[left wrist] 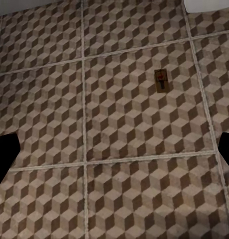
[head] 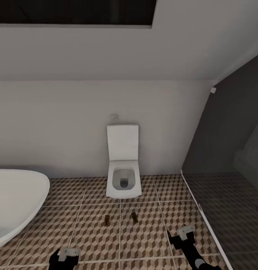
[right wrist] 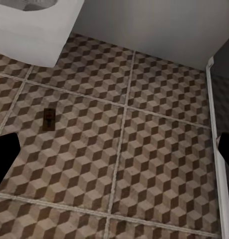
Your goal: Take the four mousetraps from the cabinet in the bathroom and place them on the bathroom floor. Make sure all four end up on the same floor surface, and ensure that at least two of them are either under or directly next to the same bathroom sink.
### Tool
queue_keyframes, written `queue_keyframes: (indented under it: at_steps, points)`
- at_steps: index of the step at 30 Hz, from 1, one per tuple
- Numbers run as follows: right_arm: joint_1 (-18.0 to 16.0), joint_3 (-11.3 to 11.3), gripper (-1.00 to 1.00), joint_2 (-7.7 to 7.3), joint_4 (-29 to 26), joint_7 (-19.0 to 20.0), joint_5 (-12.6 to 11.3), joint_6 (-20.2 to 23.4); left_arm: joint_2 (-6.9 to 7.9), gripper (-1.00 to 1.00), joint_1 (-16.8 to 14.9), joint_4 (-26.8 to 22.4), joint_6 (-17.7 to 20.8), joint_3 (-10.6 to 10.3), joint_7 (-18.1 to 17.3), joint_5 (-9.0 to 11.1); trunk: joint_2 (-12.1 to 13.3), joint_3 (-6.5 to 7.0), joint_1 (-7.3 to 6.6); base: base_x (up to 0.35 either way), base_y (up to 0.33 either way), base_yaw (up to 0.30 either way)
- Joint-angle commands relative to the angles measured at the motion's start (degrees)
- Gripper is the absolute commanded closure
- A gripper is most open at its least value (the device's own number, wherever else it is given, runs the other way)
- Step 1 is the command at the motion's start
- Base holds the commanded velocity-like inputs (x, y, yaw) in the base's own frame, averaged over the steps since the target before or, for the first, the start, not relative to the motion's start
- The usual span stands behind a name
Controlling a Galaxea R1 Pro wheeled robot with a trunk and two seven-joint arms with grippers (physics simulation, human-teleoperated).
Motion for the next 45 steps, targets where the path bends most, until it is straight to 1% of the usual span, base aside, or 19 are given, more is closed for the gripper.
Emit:
queue_keyframes:
  at_steps: [1,27,31,32,34,37,39,40,44,45]
  points:
    - [-0.05,0.41,-1.0,0.0,0.04,-0.57,0.33,-0.07,-0.04,-1.0,-0.08,0.19,-0.29,-0.49,0.18,0.21,-0.11,-0.02,0.04,0.0,0.0,0.0]
    - [-0.05,0.41,-1.0,0.0,0.04,-0.62,0.33,0.03,0.01,-1.0,-0.08,0.19,-0.19,-0.41,0.25,0.21,-0.11,2.34,0.04,0.0,0.0,0.0]
    - [-0.05,0.41,-1.0,0.29,0.04,-0.53,0.33,0.16,-0.02,-1.0,-0.06,0.19,-0.14,-0.4,0.49,0.21,-0.11,2.44,0.04,0.0,0.0,0.0]
    - [0.47,0.39,-1.0,0.85,0.16,-0.56,0.35,0.4,0.06,-1.0,-0.08,0.22,0.17,-0.4,0.54,0.24,-0.11,2.44,0.04,0.0,0.0,0.0]
    - [1.21,0.37,-1.0,0.74,0.18,-0.61,0.37,0.42,0.22,-1.0,-0.05,0.24,0.22,-0.4,0.54,0.26,-0.11,2.45,0.04,0.0,0.0,0.0]
    - [2.53,0.34,-1.0,-0.16,0.2,-0.69,0.4,0.49,0.86,-1.0,0.6,0.26,0.29,-0.4,0.54,0.29,-0.11,2.45,0.04,0.0,0.0,0.0]
    - [3.4,0.33,-1.0,-1.03,0.21,-0.69,0.39,0.51,1.48,-1.0,1.28,0.27,0.28,-0.4,0.53,0.29,-0.11,2.45,0.04,0.0,0.0,0.0]
    - [4.47,0.33,-1.0,-2.03,0.21,-0.68,0.4,0.52,2.28,-1.0,2.27,0.27,0.24,-0.4,0.5,0.29,-0.11,2.45,0.04,0.0,0.0,0.0]
    - [6.28,0.32,-1.0,-3.69,0.25,-0.65,0.41,0.55,3.7,-1.0,4.24,0.27,0.11,-0.4,0.39,0.3,-0.11,2.46,0.04,0.0,0.0,0.0]
    - [7.2,0.32,-1.0,-4.31,0.27,-0.62,0.38,0.62,4.27,-1.0,5.32,0.27,0.08,-0.4,0.35,0.3,-0.11,2.46,0.04,0.0,0.0,0.0]
